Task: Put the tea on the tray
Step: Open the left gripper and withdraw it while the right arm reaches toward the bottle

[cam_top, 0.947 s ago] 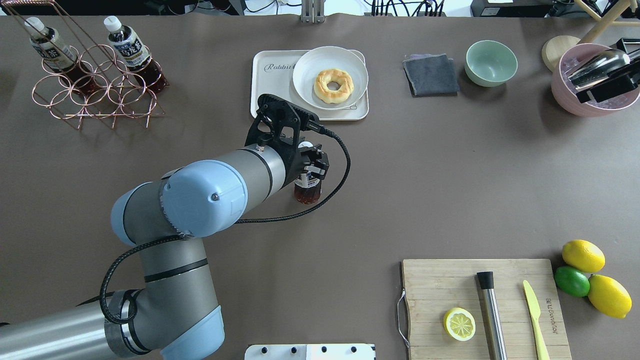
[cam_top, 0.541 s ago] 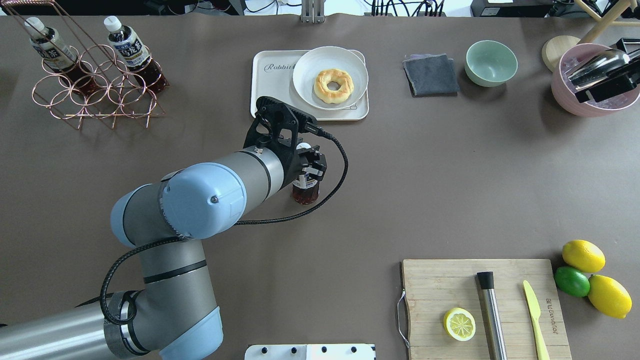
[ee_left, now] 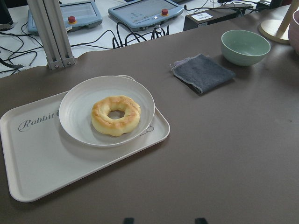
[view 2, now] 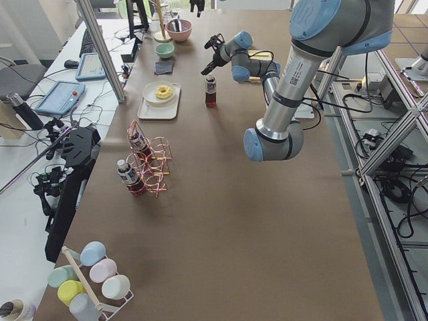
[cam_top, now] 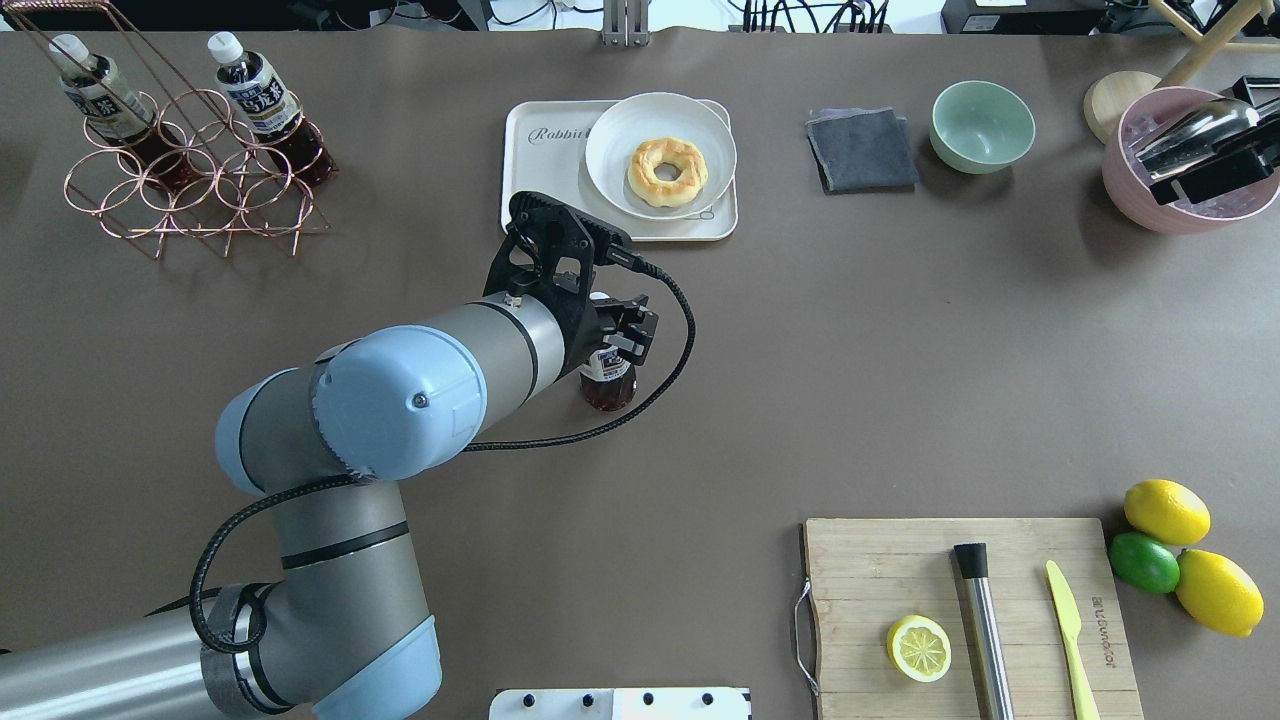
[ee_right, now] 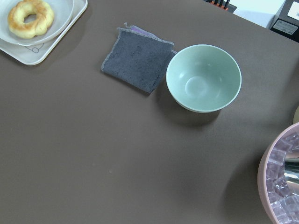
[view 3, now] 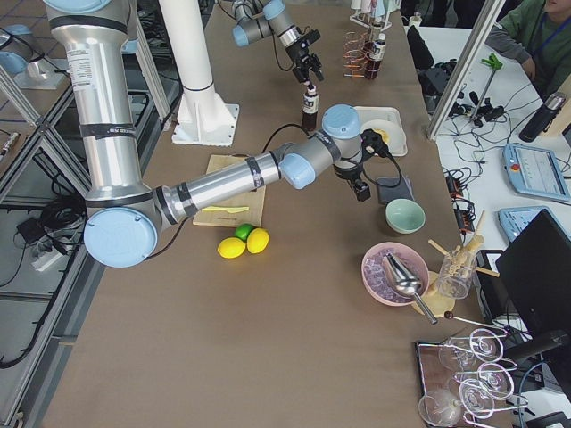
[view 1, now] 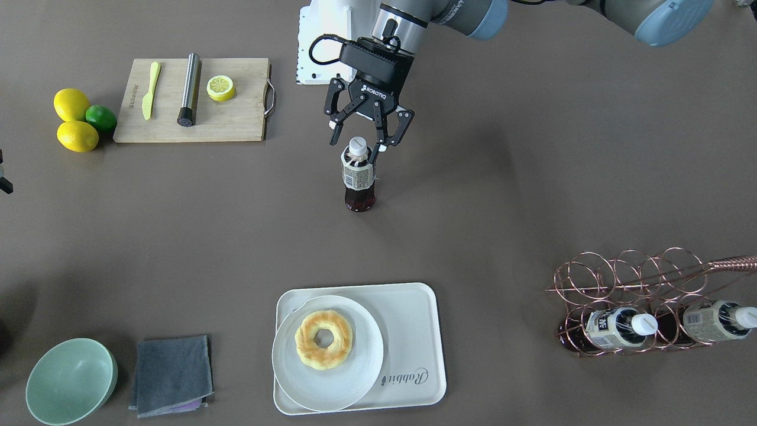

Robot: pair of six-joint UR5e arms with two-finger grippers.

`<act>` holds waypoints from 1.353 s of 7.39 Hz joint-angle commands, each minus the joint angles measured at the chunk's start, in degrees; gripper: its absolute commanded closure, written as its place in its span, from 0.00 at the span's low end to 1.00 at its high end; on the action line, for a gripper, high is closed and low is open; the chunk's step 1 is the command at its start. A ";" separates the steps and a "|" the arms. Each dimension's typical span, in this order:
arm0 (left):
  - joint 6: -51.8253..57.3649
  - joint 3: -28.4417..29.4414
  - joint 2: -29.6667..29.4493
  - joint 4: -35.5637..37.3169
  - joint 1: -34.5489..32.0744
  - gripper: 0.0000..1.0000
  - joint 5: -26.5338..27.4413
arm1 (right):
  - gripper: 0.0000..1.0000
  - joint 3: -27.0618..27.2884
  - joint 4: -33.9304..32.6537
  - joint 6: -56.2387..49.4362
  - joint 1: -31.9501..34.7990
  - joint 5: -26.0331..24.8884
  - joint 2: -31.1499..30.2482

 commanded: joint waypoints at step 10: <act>37.83 -3.55 41.11 0.02 -48.54 0.02 -51.65 | 0.00 6.42 8.53 25.32 -39.17 -34.18 24.05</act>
